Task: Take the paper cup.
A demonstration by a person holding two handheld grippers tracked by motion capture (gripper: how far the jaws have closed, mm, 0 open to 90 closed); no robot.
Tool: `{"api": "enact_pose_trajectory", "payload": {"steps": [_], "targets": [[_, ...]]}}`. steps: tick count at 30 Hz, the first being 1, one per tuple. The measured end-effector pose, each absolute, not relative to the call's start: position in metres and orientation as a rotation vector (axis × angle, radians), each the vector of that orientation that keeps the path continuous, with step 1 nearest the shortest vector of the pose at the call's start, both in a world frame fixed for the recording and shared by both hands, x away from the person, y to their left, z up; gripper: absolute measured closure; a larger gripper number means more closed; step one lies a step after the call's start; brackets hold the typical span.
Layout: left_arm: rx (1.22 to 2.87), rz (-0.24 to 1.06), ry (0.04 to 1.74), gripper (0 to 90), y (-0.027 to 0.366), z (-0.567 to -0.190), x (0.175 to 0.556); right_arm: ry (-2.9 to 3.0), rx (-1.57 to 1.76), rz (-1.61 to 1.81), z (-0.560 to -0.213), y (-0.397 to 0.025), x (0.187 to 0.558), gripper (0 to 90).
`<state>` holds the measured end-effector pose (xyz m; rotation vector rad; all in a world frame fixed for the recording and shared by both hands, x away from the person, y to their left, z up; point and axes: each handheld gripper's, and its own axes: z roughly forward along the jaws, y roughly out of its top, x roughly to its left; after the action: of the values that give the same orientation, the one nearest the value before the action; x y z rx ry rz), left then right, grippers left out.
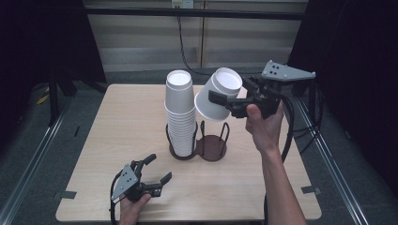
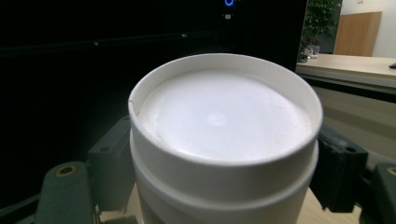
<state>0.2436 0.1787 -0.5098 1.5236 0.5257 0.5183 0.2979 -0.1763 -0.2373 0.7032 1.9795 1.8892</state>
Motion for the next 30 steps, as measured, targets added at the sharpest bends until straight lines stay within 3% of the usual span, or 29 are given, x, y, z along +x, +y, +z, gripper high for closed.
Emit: {"api": "enact_pose_trajectory", "payload": {"steps": [8, 12, 30], "targets": [[1.559, 0.455, 0.521, 16.6, 0.172, -0.496, 0.251, 2.015, 0.736, 1.842, -0.258, -0.181, 0.290, 21.7], [1.578, 0.393, 0.494, 21.2, 0.168, -0.486, 0.252, 2.052, 0.722, 1.791, -0.270, -0.175, 0.286, 21.7], [1.562, 0.344, 0.438, 17.8, 0.163, -0.464, 0.246, 2.144, 0.732, 1.843, -0.332, -0.154, 0.276, 22.0]]}}
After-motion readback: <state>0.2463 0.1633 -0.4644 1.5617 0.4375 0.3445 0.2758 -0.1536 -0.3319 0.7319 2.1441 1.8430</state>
